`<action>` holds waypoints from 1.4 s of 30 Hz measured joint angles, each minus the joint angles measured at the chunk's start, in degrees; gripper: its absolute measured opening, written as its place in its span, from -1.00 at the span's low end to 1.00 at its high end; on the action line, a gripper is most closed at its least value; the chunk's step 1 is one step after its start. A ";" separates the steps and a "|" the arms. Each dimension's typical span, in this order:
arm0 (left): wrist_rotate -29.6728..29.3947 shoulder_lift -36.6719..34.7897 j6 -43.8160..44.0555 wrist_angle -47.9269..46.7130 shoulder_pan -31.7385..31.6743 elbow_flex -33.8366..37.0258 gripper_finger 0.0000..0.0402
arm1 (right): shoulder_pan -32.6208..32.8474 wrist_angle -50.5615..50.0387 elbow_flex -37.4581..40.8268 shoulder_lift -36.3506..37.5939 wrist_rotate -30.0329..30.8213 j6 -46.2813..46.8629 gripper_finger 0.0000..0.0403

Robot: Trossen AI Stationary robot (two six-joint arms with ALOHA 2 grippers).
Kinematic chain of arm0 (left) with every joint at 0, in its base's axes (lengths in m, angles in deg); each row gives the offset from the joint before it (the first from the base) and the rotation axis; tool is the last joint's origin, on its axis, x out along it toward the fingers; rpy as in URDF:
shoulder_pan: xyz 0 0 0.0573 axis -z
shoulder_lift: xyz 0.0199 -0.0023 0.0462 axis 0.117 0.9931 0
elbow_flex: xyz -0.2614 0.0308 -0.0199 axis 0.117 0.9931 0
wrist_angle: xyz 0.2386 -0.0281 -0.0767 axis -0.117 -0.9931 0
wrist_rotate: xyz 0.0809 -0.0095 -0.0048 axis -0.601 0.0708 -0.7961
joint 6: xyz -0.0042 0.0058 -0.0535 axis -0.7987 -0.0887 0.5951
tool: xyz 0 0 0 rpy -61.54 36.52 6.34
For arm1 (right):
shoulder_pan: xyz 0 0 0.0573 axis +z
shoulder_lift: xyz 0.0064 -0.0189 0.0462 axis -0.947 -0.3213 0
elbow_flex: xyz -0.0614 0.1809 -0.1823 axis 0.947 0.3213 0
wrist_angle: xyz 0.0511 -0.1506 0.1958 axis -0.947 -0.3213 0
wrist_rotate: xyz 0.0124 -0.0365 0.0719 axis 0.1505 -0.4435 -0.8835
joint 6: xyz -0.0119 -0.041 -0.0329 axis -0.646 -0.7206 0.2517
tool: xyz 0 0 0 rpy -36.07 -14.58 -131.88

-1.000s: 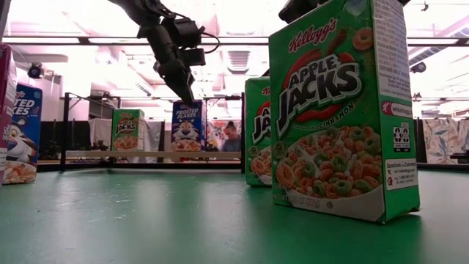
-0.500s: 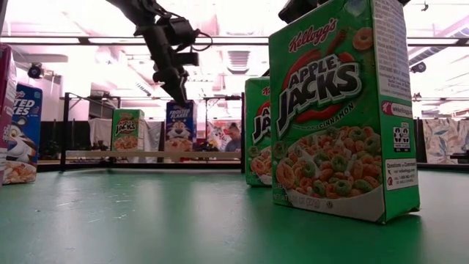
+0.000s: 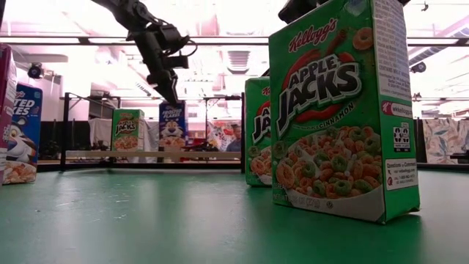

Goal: Stack cereal on shelf
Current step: Put the top left blue cereal box on the shelf

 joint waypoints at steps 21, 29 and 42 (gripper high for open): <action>0.00 2.19 0.32 0.08 -0.57 0.00 -0.25 | 0.00 -0.04 0.00 -0.02 0.02 1.20 -0.25; 0.02 2.16 0.02 0.20 -0.57 0.00 -0.17 | 0.00 -0.04 0.00 -0.02 0.02 1.11 -0.25; -0.13 2.10 -0.12 1.08 -0.57 0.00 0.06 | 0.00 -0.28 0.00 -0.02 0.02 1.48 -0.25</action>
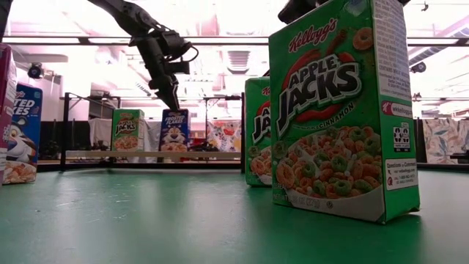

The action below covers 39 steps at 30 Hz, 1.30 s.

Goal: Stack cereal on shelf
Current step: Put the top left blue cereal box on the shelf, then put the top pink cereal box on the shelf

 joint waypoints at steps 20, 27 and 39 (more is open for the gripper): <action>13.13 -12.66 13.81 -2.36 6.48 -1.07 0.06 | 0.41 0.04 0.00 0.00 0.04 6.09 -0.25; 13.18 -23.83 25.04 14.07 16.91 10.57 0.06 | 1.57 0.20 -1.28 0.02 0.50 10.71 -0.25; 8.78 -35.27 38.91 38.37 34.04 30.49 0.06 | 8.13 -14.17 -11.28 0.07 5.40 15.70 -0.25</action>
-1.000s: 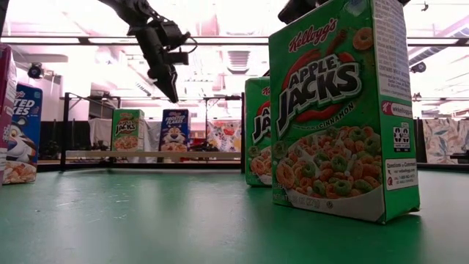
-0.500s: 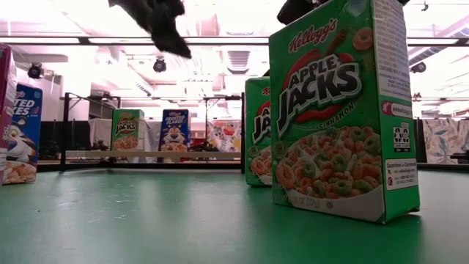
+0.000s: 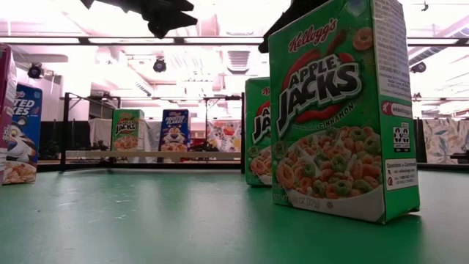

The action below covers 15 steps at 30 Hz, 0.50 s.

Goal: Stack cereal on shelf
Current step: Put the top pink cereal box on the shelf

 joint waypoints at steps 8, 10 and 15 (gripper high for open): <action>-12.19 -1.12 3.35 3.29 8.59 4.52 0.06 | 0.57 -21.07 -6.61 0.04 2.30 5.86 -0.25; -12.66 -0.97 3.39 3.45 9.74 4.67 0.06 | 0.55 -26.49 -7.12 0.15 5.20 6.83 -0.25; -12.76 -0.84 3.38 3.71 11.01 4.78 0.06 | 0.22 -34.63 -6.27 2.51 15.04 6.77 -0.25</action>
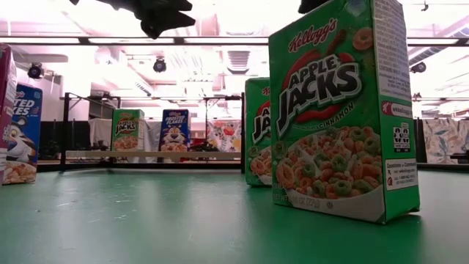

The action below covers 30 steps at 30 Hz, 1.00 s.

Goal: Stack cereal on shelf
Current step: Put the top pink cereal box on the shelf

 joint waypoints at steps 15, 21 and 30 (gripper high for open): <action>0.00 0.30 -0.22 0.50 -0.02 -0.20 0.06 | -14.42 -0.51 5.14 12.44 -0.97 -5.05 -0.08; 0.02 0.55 -0.24 1.15 -0.02 -0.22 0.06 | -18.95 0.44 8.19 11.98 -4.79 -11.00 0.17; 0.02 0.61 -0.76 1.26 -0.02 -0.22 0.06 | -24.32 5.01 13.38 11.94 -10.02 -15.50 0.37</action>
